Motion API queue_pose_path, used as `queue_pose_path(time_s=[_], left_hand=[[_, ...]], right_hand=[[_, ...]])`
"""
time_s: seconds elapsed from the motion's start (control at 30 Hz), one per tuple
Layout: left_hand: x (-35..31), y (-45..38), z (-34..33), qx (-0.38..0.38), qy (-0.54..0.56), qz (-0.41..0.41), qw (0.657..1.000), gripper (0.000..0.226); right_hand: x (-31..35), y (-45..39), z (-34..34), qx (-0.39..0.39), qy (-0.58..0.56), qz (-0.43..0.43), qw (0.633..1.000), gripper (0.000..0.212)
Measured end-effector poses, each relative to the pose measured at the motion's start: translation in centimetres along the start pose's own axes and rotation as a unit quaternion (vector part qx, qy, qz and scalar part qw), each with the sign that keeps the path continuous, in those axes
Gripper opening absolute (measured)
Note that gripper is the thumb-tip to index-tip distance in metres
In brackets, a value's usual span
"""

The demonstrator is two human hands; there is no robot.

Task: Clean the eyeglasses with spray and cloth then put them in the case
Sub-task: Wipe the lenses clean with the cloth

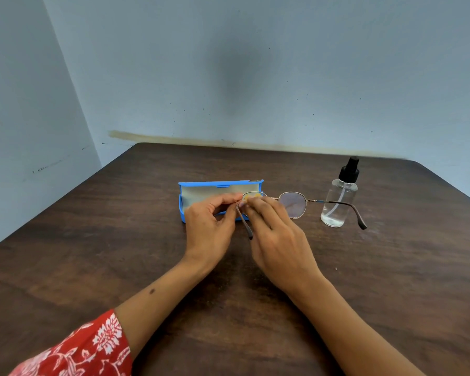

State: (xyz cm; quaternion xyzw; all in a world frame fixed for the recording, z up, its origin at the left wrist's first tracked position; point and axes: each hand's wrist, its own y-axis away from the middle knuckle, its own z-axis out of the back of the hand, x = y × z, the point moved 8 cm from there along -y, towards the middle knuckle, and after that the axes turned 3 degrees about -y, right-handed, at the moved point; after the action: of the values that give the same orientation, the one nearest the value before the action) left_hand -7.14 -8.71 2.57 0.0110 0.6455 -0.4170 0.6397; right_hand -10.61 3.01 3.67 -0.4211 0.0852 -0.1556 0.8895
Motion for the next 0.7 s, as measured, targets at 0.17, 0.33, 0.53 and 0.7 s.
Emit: queue_pose_path(time_s=[0.17, 0.33, 0.53, 0.7], left_hand=[[0.0, 0.1, -0.2, 0.005, 0.028, 0.015, 0.999, 0.021], [0.1, 0.0, 0.0, -0.003, 0.009, 0.004, 1.0, 0.022], [0.4, 0.1, -0.2, 0.0, 0.021, 0.018, 1.0, 0.02], [0.1, 0.1, 0.0, -0.005, 0.002, 0.002, 1.0, 0.022]], right_hand=[[-1.8, 0.1, 0.0, -0.005, 0.041, -0.073, 0.996, 0.04], [0.0, 0.0, -0.3, 0.017, 0.011, -0.014, 1.0, 0.04], [-1.4, -0.1, -0.2, 0.024, 0.051, -0.079, 0.995, 0.044], [0.3, 0.1, -0.3, 0.029, 0.006, -0.027, 0.999, 0.044]])
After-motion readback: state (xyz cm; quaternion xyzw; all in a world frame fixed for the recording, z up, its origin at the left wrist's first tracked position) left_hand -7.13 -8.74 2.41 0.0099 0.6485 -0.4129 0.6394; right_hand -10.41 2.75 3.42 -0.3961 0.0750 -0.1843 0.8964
